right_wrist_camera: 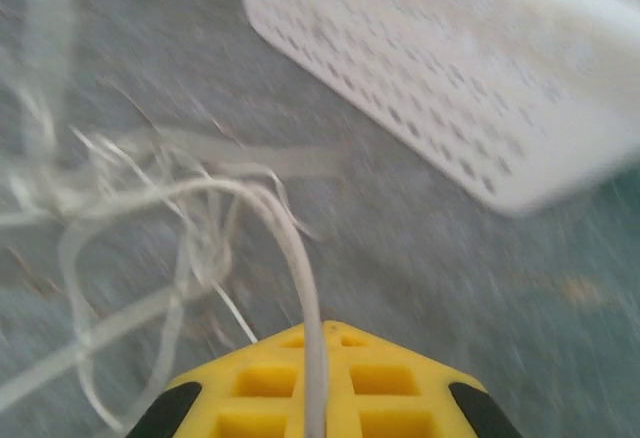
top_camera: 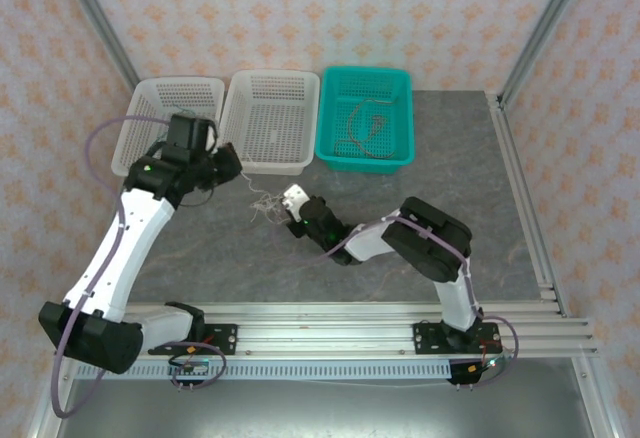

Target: Untangle the cables

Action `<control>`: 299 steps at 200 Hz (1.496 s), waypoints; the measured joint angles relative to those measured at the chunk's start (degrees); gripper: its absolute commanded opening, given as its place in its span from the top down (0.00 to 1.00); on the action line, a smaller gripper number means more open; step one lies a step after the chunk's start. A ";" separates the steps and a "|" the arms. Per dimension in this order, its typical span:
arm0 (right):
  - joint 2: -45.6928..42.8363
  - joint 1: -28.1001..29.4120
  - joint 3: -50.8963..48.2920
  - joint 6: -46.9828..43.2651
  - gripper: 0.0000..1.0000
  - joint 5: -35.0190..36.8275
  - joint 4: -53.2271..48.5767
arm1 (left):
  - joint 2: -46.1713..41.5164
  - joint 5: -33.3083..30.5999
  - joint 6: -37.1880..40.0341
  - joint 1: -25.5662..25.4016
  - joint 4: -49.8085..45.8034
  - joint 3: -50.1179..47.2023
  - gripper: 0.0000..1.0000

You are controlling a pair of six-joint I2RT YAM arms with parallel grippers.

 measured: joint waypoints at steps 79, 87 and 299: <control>-24.96 -1.53 -25.81 18.40 1.00 6.91 -4.87 | 1.27 3.28 -0.04 16.37 -0.35 2.67 1.00; -28.30 -1.70 -26.91 20.15 1.00 8.41 -6.95 | 2.05 3.28 0.00 16.63 -0.37 3.28 1.00; -59.60 -9.64 -30.05 30.05 1.00 13.27 -32.41 | 15.58 10.71 -0.42 12.79 10.29 35.54 1.00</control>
